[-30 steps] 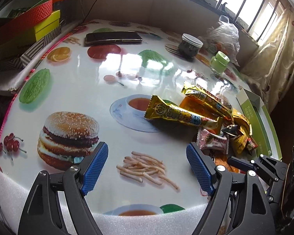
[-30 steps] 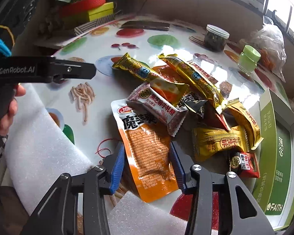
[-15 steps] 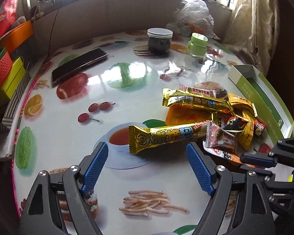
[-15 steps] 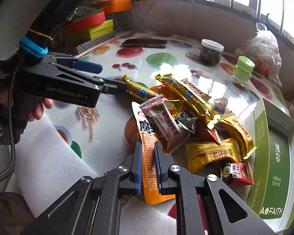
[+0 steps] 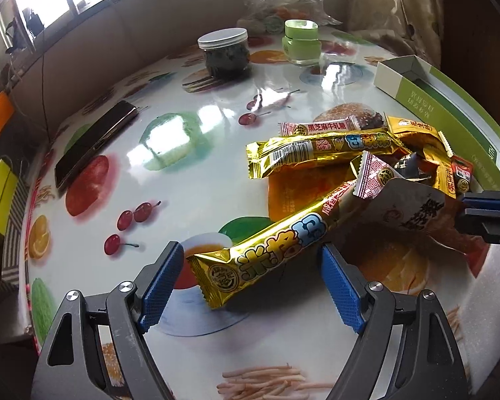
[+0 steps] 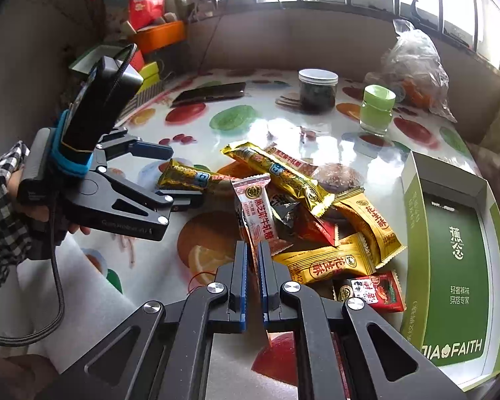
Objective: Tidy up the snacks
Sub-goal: 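Grasp the gold bar snack with the left tool while the right tool lifts the orange packet, then carry both snacks into the green box and open both tools, then withdraw both tools from the box back toward the snack pile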
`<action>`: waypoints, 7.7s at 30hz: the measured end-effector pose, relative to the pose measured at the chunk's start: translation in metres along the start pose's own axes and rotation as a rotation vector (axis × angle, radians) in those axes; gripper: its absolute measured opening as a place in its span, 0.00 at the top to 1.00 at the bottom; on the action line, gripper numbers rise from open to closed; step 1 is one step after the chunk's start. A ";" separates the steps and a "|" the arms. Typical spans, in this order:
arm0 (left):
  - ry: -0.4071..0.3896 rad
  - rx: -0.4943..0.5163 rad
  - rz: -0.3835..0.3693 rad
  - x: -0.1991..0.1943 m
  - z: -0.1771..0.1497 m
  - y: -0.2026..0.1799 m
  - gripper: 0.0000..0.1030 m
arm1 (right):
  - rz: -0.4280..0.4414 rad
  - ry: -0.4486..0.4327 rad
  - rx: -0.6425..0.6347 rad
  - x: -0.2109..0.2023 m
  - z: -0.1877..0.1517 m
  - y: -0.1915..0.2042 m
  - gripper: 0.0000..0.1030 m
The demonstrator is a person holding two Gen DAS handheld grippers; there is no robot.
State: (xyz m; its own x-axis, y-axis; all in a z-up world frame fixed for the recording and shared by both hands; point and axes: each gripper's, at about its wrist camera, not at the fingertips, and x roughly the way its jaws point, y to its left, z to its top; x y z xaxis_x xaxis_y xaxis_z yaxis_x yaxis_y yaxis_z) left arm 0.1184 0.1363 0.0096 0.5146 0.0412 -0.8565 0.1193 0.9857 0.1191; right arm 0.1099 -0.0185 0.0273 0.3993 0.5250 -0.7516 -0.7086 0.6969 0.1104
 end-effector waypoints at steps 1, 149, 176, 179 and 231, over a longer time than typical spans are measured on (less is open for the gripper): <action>0.001 -0.008 -0.016 0.001 0.001 0.001 0.20 | -0.009 -0.001 0.001 0.000 0.000 -0.001 0.94; 0.014 -0.094 -0.483 0.009 0.115 -0.208 0.77 | -0.250 -0.163 0.556 -0.085 -0.075 -0.204 0.93; -0.100 -0.143 -0.421 -0.043 0.085 -0.168 0.70 | -0.387 -0.188 0.420 -0.114 -0.056 -0.154 0.61; -0.121 -0.154 -0.388 -0.052 0.079 -0.160 0.67 | -0.382 -0.205 0.407 -0.118 -0.051 -0.144 0.59; -0.065 -0.483 -0.250 -0.025 -0.046 -0.021 0.48 | -0.148 0.004 0.292 0.005 -0.015 -0.044 0.52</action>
State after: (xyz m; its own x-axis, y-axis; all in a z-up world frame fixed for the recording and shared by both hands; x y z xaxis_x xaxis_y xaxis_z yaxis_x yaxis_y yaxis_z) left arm 0.0645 0.1219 0.0053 0.5742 -0.1990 -0.7942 -0.1512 0.9276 -0.3417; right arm 0.1348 -0.0540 0.0085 0.4825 0.4059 -0.7762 -0.4462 0.8765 0.1810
